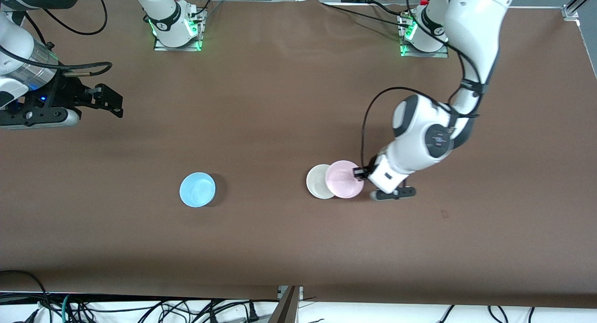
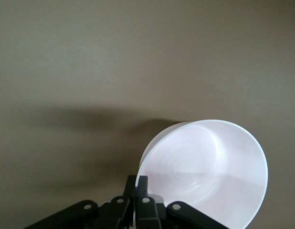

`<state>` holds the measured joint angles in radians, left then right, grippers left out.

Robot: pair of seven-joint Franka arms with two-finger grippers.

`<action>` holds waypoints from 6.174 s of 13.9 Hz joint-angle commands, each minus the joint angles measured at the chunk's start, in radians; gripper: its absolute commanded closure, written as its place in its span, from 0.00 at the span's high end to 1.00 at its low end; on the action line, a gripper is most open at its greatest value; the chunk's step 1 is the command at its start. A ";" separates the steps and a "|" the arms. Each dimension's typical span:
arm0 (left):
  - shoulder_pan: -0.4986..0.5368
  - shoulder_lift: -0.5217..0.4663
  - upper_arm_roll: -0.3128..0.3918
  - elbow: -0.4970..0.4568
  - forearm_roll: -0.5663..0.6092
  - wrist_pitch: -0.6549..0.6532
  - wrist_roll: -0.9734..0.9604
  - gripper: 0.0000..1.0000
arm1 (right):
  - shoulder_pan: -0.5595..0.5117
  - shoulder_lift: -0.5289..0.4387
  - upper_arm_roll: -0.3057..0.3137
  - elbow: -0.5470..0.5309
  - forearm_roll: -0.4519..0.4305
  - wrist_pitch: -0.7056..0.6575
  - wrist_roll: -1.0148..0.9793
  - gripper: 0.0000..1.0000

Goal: Stack pink and blue bowls on white bowl
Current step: 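Carry the pink bowl with the left gripper over the white bowl, then lower the pink bowl into the white bowl while the right gripper reaches the blue bowl, then grasp the blue bowl with the right gripper while the left gripper withdraws, then carry the blue bowl with the right gripper onto the pink bowl, then lower the blue bowl into the stack and open the right gripper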

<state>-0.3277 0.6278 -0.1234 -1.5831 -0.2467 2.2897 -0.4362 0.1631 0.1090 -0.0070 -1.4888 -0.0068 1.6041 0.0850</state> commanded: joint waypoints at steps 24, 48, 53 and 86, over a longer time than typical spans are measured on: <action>-0.027 0.113 -0.012 0.106 0.052 -0.041 0.005 0.00 | 0.070 0.259 0.001 0.009 -0.015 0.159 -0.025 1.00; 0.073 0.003 0.001 0.109 -0.049 -0.212 -0.030 1.00 | 0.018 0.620 0.002 -0.047 0.089 0.560 -0.119 0.14; 0.205 -0.215 0.059 0.110 0.205 -0.464 -0.026 1.00 | 0.033 0.607 0.010 -0.027 0.120 0.545 -0.075 0.00; 0.381 -0.424 0.050 0.189 0.259 -0.794 0.226 1.00 | 0.493 0.888 0.082 0.432 0.094 0.729 0.901 0.00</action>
<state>0.0593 0.1815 -0.0726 -1.4313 -0.0165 1.5200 -0.2270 0.6452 0.9738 0.0845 -1.0971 0.1003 2.3323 0.9723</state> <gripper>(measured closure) 0.000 0.982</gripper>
